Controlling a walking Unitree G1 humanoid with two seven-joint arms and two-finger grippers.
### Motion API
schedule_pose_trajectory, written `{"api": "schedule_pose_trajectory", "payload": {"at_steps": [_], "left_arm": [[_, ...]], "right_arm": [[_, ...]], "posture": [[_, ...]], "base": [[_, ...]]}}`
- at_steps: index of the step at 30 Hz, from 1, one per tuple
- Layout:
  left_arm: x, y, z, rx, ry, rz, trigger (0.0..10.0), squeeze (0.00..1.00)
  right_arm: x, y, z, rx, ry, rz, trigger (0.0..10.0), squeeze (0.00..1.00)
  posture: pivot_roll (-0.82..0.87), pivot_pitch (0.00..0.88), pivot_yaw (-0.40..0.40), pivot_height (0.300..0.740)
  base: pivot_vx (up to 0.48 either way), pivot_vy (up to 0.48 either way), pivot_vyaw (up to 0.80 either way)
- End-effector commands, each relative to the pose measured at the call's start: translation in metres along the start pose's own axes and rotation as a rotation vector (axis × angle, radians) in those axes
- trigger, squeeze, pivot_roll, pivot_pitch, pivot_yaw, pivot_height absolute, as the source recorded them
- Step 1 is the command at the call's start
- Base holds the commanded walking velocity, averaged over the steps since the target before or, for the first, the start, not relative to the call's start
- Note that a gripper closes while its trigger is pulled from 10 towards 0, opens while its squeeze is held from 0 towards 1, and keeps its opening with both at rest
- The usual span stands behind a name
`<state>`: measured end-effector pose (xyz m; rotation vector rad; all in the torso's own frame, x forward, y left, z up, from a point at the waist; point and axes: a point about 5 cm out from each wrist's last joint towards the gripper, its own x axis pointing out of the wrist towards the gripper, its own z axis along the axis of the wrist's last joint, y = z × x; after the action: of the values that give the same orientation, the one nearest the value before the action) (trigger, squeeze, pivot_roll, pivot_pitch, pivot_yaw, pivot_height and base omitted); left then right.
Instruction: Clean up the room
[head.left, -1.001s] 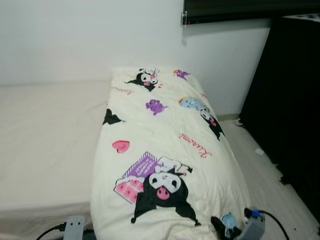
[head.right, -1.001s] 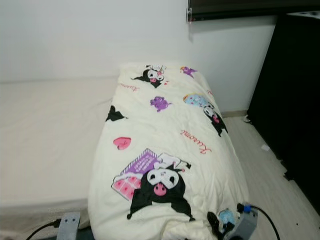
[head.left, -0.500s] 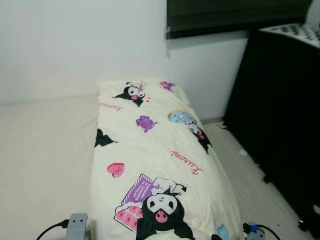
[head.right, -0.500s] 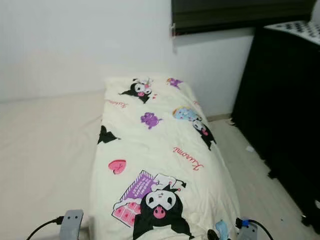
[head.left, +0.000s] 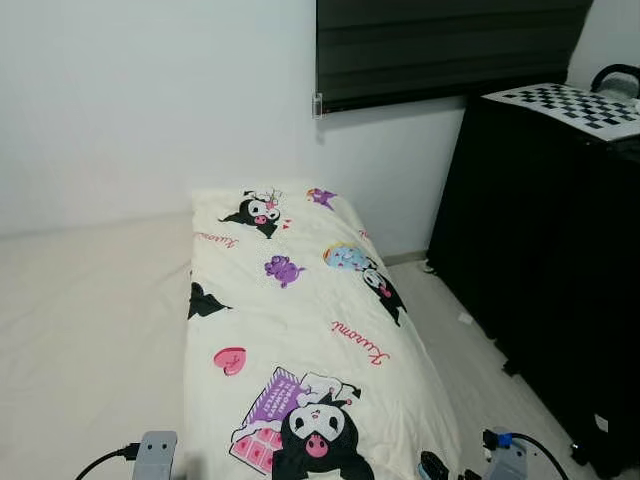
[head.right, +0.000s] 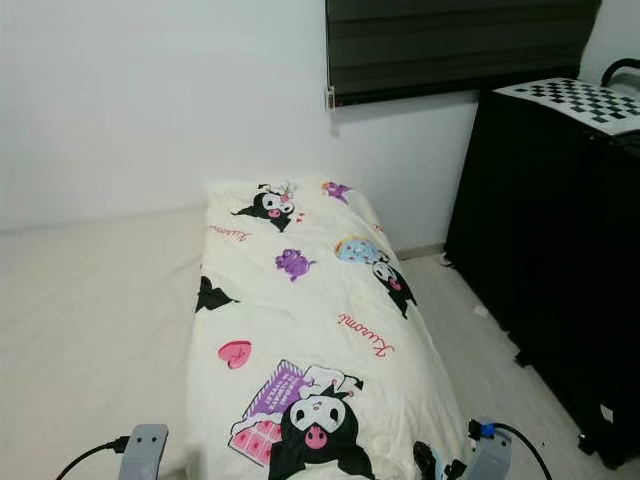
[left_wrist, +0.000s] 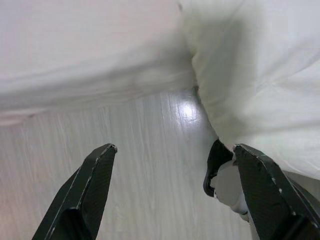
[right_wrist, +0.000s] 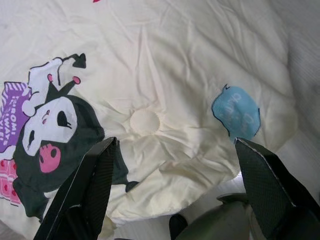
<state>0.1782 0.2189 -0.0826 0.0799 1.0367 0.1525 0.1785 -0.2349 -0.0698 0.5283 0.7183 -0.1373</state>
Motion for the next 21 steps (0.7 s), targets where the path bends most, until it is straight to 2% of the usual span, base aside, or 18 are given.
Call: {"api": "schedule_pose_trajectory", "payload": {"at_steps": [1, 3, 7, 8, 12, 21], "left_arm": [[-0.0005, -0.0006, -0.0063, 0.013, 0.024, -0.010, 10.0, 0.00], [-0.0006, -0.0006, -0.0067, 0.012, 0.025, -0.013, 10.0, 0.00], [-0.0007, -0.0005, -0.0081, -0.005, 0.030, -0.014, 10.0, 0.00], [-0.0008, 0.0005, -0.0085, -0.016, 0.031, -0.009, 10.0, 0.00], [-0.0009, 0.0022, -0.0104, -0.022, 0.047, 0.006, 10.0, 0.00], [-0.0006, -0.0007, -0.0094, -0.025, 0.051, -0.002, 10.0, 0.00]], "right_arm": [[0.0030, 0.0058, -0.0002, -0.061, 0.010, 0.004, 10.0, 0.00], [0.0033, 0.0059, 0.0001, -0.087, 0.015, -0.003, 10.0, 0.00], [0.0042, 0.0085, -0.0002, -0.132, 0.030, 0.020, 10.0, 0.00], [0.0054, 0.0117, 0.0000, -0.176, 0.044, 0.044, 10.0, 0.00], [0.0059, 0.0127, 0.0010, -0.204, 0.049, 0.052, 10.0, 0.00], [0.0065, 0.0122, 0.0038, -0.208, 0.037, 0.040, 10.0, 0.00]], "posture": [[0.03, 0.000, 0.020, 0.740], [0.03, 0.000, 0.020, 0.740], [0.03, 0.000, 0.012, 0.740], [0.03, 0.000, 0.009, 0.740], [0.03, 0.000, 0.007, 0.740], [0.03, 0.000, 0.010, 0.740]], "base": [[0.000, 0.000, 0.00], [0.000, 0.000, 0.00], [0.000, 0.000, 0.71], [0.000, 0.000, 0.71], [0.000, 0.000, 0.71], [-0.480, 0.000, 0.71]]}}
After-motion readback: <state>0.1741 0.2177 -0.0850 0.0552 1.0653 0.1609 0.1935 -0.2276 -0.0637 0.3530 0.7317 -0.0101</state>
